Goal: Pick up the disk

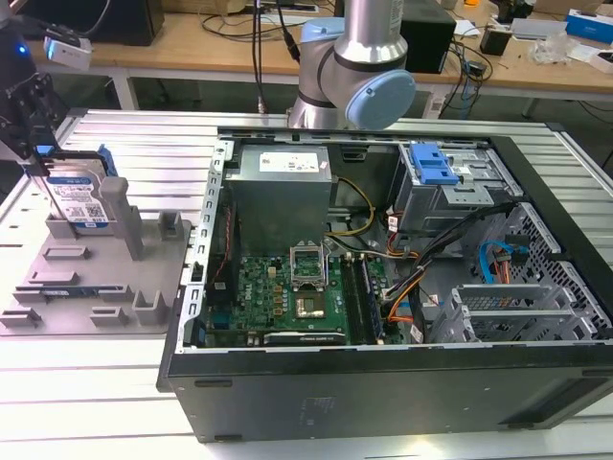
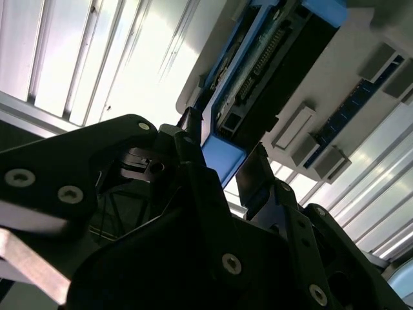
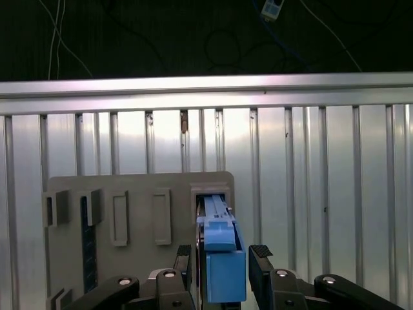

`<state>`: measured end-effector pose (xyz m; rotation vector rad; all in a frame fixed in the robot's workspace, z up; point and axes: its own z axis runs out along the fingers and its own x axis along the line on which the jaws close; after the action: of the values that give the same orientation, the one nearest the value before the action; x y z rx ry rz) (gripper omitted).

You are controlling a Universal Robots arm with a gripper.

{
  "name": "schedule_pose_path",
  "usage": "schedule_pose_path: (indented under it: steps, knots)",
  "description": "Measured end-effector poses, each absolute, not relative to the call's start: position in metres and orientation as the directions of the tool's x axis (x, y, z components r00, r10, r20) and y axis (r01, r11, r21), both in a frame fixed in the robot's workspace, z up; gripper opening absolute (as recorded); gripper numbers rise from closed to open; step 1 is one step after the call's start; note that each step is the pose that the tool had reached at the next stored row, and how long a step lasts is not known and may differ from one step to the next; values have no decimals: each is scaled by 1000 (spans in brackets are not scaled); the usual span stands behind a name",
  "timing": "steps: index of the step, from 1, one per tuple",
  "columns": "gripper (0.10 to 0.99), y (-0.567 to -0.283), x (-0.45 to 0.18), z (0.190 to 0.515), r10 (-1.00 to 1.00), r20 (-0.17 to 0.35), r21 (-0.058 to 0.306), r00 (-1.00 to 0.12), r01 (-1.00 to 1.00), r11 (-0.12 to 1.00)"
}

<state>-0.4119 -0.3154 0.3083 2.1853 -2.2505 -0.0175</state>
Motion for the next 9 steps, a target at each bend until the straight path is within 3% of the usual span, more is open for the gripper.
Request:
schedule_pose_path:
  steps: [9]
  knots:
    - [482,-315,-412,301,-1000,-4,11,-29,-1000,29]
